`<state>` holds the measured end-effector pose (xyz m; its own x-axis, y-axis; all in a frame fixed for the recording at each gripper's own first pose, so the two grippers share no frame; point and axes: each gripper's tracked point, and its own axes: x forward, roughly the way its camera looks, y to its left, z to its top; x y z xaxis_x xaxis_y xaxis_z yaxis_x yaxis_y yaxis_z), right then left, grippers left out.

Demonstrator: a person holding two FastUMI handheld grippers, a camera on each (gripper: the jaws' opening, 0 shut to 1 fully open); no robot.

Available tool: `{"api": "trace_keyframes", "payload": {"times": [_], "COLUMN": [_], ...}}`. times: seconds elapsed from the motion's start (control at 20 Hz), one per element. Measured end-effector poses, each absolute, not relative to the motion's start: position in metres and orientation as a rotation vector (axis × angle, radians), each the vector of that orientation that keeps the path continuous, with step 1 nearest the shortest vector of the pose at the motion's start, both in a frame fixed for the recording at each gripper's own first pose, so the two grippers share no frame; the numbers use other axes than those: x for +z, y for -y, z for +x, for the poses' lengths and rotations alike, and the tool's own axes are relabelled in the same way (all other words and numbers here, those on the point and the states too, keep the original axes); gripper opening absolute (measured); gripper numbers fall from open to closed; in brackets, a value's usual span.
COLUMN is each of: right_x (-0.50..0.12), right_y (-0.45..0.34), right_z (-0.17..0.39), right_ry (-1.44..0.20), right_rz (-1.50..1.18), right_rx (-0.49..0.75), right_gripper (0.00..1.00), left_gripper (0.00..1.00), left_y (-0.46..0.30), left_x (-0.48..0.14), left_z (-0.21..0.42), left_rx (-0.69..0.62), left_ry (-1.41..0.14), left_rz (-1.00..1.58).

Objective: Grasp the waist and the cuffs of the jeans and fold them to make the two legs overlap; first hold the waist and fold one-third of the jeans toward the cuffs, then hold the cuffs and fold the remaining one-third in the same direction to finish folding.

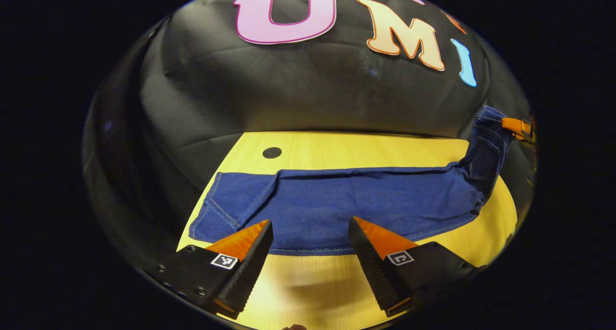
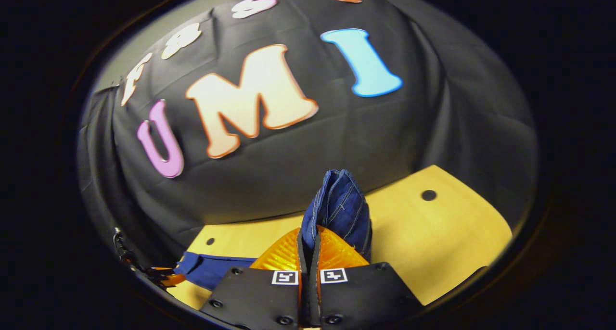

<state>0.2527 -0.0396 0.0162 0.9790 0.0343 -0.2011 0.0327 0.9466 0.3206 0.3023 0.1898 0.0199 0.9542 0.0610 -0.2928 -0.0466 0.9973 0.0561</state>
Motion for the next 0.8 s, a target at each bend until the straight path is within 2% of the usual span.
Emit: {"api": "trace_keyframes", "payload": {"times": [0.2, 0.4, 0.45, 0.65, 0.75, 0.8], "right_x": [0.004, -0.074, -0.097, -0.197, -0.202, -0.191], "right_y": [-0.056, -0.132, -0.147, -0.183, -0.182, -0.179], "right_z": [0.264, 0.278, 0.281, 0.281, 0.281, 0.285], "right_ry": [-0.203, -0.342, -0.388, -0.588, -0.642, -0.628], "right_rz": [0.308, 0.271, 0.259, 0.169, 0.132, 0.123], "right_rx": [0.114, 0.219, 0.238, 0.264, 0.248, 0.24], "right_gripper": [0.02, 0.02, 0.02, 0.0, 0.03, 0.0], "left_gripper": [0.95, 0.92, 0.93, 0.96, 0.95, 0.96], "left_y": [-0.202, -0.22, -0.225, -0.245, -0.258, -0.265], "left_x": [0.011, 0.011, 0.013, 0.013, 0.01, 0.011], "left_z": [0.298, 0.291, 0.289, 0.284, 0.282, 0.281], "left_rx": [0.055, 0.069, 0.074, 0.105, 0.127, 0.139], "left_ry": [-0.301, -0.277, -0.268, -0.248, -0.246, -0.243], "left_rz": [-0.009, -0.032, -0.037, -0.077, -0.09, -0.093]}}
